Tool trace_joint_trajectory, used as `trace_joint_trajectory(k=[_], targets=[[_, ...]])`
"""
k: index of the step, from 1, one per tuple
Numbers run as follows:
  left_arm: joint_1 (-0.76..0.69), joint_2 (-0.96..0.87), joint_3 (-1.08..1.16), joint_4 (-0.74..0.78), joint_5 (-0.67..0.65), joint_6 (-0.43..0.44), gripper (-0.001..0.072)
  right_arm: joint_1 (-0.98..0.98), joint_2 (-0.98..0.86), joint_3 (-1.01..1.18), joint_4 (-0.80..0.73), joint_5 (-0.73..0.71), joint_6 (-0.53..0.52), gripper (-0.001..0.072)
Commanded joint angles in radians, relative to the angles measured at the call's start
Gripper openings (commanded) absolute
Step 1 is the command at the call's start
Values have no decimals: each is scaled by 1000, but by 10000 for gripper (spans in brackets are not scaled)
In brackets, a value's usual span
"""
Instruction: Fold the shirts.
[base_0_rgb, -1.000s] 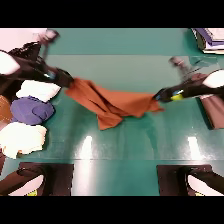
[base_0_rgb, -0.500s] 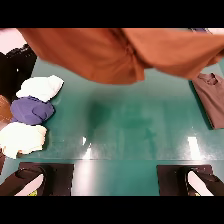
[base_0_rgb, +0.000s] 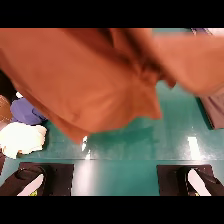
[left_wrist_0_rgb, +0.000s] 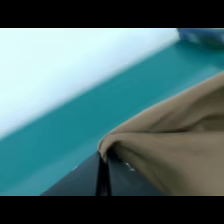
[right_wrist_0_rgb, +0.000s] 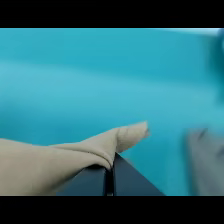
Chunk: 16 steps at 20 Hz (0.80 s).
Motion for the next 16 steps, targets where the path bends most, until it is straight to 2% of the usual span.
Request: trace_joint_trajectory(k=[1, 3, 6, 8, 11, 12, 13, 14, 16], targets=[[1, -30, -262, 2, -150, 0, 27, -12, 18, -275, 37, 74, 14, 17], [1, -50, -468, 3, -149, 1, 28, -12, 58, -547, 35, 6, 14, 17], [1, -67, -727, 5, 24, 2, 28, -12, 100, -903, 37, -174, 14, 18], [1, -67, -830, 11, 146, 2, 28, -12, 108, -1035, 37, -242, -2, 18], [1, -67, -868, 65, 145, 2, 27, -12, 108, -1104, 31, -245, -52, 19], [1, -67, -868, 92, 113, 2, 28, -12, 108, -1112, 26, -230, -70, 83], [1, -66, -868, 119, 72, 2, 28, -13, 108, -1113, 17, -225, -69, 404], [1, -67, -868, 124, 35, 1, 28, -13, 108, -1105, -4, -222, -69, 514], [1, -67, -868, 119, -50, -3, 28, -16, 108, -1064, -28, -201, -68, 514]])
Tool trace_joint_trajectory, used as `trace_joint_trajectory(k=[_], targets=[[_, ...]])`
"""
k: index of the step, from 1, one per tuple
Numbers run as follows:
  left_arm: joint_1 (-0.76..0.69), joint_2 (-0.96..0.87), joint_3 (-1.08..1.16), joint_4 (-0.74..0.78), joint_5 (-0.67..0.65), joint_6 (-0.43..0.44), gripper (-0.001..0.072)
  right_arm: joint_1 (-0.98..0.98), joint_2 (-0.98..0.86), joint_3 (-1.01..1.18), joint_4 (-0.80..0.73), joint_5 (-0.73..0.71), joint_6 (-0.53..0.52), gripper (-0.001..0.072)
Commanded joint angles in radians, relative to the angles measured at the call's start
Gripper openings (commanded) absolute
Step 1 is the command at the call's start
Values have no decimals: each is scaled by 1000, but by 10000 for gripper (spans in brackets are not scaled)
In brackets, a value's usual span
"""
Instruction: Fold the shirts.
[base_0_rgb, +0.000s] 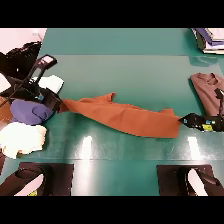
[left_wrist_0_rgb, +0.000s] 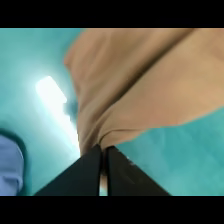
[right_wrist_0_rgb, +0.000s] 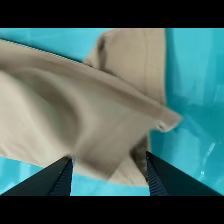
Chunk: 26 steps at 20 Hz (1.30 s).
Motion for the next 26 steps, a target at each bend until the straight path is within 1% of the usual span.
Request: trace_joint_trajectory(k=[1, 2, 3, 4, 6, 7, 9, 10, 12, 13, 15, 16, 17, 18, 19, 20, 23, 26], targets=[[1, -1, -18, 24, -149, -32, 85, -3, 2, 28, -34, 32, -16, 514], [1, 0, -22, 10, -190, -63, 388, -3, 1, 54, -34, 47, -15, 513], [1, 0, -28, -2, -225, -90, 622, -3, 1, 78, -32, 57, -14, 513], [1, 0, -37, -19, -250, -104, 594, -3, 2, 102, -31, 64, -11, 512], [1, 15, -37, -43, -255, -109, 594, -3, 2, 153, -31, 90, -4, 512], [1, 32, -28, -34, -215, -115, 593, -3, 1, 181, -31, 102, -3, 512], [1, 42, 9, -4, -71, -145, 595, -3, -12, 231, -18, 109, 24, 511], [1, 30, 23, 27, 5, -163, 594, 2, -36, 253, -7, 123, 27, 510], [5, -26, 33, 71, 98, -193, 594, 19, -88, 280, 5, 150, 28, 503], [28, -73, 33, 49, 121, -194, 594, 39, -113, 287, 5, 148, 27, 461], [105, -187, 33, -27, 163, -193, 594, 78, -150, 293, 4, 138, 27, 448], [155, -242, 33, -107, 171, -189, 594, 90, -159, 293, 4, 138, 28, 448], [209, -305, 33, -233, 166, -140, 594, 101, -167, 293, 4, 137, 29, 448], [243, -367, 33, -346, 149, -62, 594, 104, -172, 293, 4, 138, 30, 448], [267, -430, 33, -434, 122, -5, 594, 104, -174, 293, 4, 138, 34, 448], [274, -482, 33, -475, 107, 23, 594, 104, -172, 293, 5, 138, 40, 448], [266, -591, 33, -484, 158, 26, 594, 102, -172, 293, 4, 143, 48, 448], [266, -608, 33, -483, 222, 26, 594, 102, -172, 293, 5, 145, 56, 448]])
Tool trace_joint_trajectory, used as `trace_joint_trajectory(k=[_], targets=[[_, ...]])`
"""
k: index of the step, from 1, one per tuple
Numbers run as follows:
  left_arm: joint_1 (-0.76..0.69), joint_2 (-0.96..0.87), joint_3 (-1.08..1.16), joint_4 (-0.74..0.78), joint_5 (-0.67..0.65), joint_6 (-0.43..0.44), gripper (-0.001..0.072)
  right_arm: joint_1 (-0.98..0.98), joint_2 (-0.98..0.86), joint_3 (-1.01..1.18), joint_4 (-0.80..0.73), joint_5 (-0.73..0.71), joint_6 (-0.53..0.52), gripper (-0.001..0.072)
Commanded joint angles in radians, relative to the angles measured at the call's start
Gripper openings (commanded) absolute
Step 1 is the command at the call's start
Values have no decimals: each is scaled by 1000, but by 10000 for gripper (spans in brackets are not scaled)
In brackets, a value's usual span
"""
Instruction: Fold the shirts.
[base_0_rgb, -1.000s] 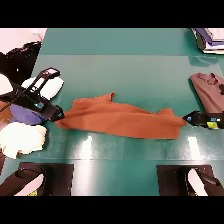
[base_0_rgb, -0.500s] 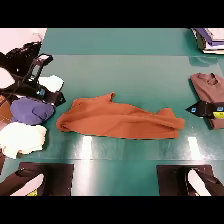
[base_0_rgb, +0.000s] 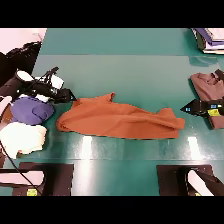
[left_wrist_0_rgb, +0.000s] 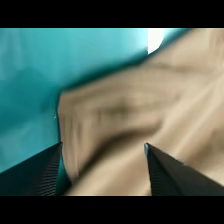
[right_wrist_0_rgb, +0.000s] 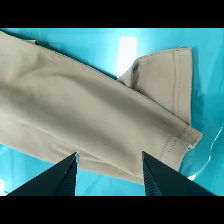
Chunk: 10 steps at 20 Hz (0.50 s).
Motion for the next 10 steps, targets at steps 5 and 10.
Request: trace_joint_trajectory(k=[5, 10], targets=[[-6, -69, -2, -37, 57, 23, 593, 2, -2, 1, 0, 3, 10, 448], [-39, -61, 8, -45, 59, 22, 27, 1, -2, 1, -10, -9, 10, 448]])
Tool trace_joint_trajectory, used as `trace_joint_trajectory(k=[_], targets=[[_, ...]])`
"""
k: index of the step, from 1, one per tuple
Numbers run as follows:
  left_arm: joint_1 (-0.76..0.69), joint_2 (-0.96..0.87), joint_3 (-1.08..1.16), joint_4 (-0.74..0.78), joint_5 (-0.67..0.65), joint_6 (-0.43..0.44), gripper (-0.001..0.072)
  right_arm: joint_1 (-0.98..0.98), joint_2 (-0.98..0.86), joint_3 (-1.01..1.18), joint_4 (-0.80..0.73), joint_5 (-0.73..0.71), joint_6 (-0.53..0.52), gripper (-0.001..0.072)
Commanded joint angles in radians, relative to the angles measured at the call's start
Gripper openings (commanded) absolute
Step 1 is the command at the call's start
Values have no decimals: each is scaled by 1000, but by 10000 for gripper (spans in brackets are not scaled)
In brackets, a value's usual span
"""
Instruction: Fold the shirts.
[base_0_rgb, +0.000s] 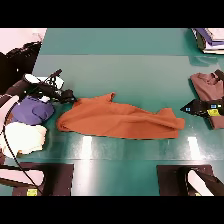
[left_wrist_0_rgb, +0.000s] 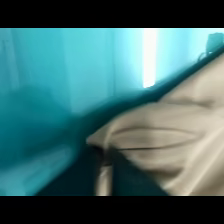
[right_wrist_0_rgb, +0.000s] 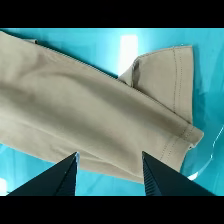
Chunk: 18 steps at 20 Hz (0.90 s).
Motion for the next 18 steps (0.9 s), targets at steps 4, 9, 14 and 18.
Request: trace_joint_trajectory(k=[4, 9, 14, 18], targets=[[-9, 105, 125, 60, -20, 1, 26, -85, -35, 1, -28, 9, 1, 449], [-12, 236, 196, 57, -37, 0, 27, -160, -255, 0, -24, -3, -31, 453], [-12, 245, 194, 60, -87, -1, 28, -76, -414, 0, -24, 82, -72, 453], [-12, 245, 194, 60, -86, -8, 28, -9, -364, 0, -27, 105, -77, 453]])
